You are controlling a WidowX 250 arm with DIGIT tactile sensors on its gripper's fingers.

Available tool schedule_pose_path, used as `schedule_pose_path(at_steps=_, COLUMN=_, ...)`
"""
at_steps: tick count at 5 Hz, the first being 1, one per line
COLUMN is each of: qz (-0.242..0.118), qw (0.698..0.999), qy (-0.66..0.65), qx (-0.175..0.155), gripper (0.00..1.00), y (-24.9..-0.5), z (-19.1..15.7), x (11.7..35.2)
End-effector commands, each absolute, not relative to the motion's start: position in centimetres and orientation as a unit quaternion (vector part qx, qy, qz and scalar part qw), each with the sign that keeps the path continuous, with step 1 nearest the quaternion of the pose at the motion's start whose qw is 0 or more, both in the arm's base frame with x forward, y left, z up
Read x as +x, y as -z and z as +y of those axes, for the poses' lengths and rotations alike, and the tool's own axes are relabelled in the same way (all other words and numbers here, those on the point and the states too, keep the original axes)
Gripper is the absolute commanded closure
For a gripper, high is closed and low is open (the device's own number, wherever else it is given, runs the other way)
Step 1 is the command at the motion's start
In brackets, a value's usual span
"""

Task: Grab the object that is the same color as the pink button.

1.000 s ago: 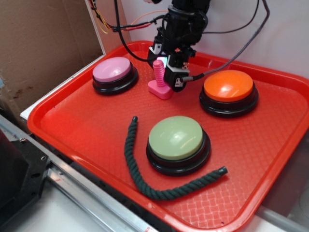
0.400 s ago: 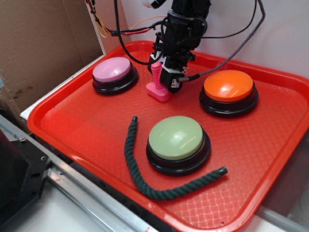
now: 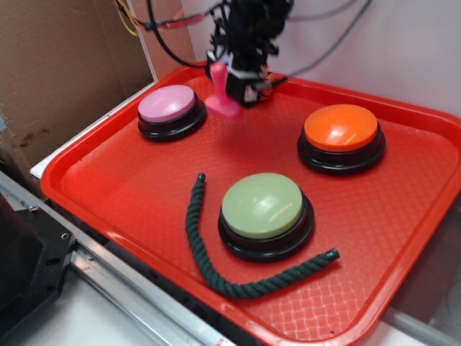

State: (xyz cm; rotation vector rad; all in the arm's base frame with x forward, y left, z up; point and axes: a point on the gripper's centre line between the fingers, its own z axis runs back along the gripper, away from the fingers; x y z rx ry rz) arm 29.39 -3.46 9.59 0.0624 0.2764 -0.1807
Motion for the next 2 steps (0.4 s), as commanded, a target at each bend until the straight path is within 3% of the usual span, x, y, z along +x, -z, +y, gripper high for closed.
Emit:
schedule_pose_path(at_steps=1, qz=0.055, qw=0.998, qy=0.019, qx=0.032, gripper=1.00, y=-21.1, z=-5.8, x=22.7)
schedule_pose_path(at_steps=2, qz=0.045, qw=0.998, qy=0.018, qx=0.032, gripper=1.00, y=-26.0, z=-6.5, x=20.6)
